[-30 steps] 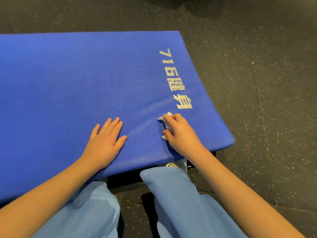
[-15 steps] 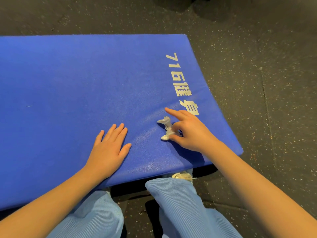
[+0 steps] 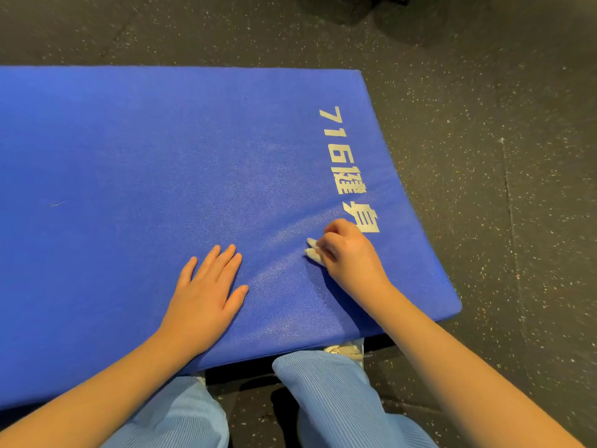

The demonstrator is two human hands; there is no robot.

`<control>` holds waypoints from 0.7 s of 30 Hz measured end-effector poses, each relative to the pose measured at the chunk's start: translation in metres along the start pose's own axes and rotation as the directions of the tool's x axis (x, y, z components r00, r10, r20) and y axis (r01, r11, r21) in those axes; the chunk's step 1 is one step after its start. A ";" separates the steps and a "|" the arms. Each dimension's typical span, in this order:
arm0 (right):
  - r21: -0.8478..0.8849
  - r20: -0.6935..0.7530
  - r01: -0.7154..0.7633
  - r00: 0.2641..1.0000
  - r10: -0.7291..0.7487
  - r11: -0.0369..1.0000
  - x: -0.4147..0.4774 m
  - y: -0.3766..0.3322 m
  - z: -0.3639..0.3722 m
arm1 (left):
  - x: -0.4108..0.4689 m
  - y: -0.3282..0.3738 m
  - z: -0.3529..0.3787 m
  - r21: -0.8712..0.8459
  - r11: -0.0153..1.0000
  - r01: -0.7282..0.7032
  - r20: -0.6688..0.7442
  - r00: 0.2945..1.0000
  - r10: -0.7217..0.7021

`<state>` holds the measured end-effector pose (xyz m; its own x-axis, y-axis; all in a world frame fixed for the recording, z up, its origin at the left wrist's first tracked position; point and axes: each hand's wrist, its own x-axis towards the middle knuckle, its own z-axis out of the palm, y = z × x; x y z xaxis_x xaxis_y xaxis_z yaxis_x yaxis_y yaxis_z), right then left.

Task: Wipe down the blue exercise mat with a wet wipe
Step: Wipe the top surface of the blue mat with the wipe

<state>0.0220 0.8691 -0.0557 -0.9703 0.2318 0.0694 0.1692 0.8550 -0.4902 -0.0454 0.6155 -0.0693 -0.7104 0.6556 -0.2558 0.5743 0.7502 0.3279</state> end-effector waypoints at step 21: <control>0.068 0.109 0.138 0.983 -0.145 0.988 -0.027 -0.013 0.003 | 0.002 0.000 0.001 -0.028 1.000 0.008 -0.003 1.000 -0.008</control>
<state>0.0451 0.8507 -0.0536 -0.9976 0.0531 0.0443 0.0213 0.8454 -0.5337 -0.0462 0.6165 -0.0705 -0.7159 0.6497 -0.2559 0.5572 0.7524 0.3514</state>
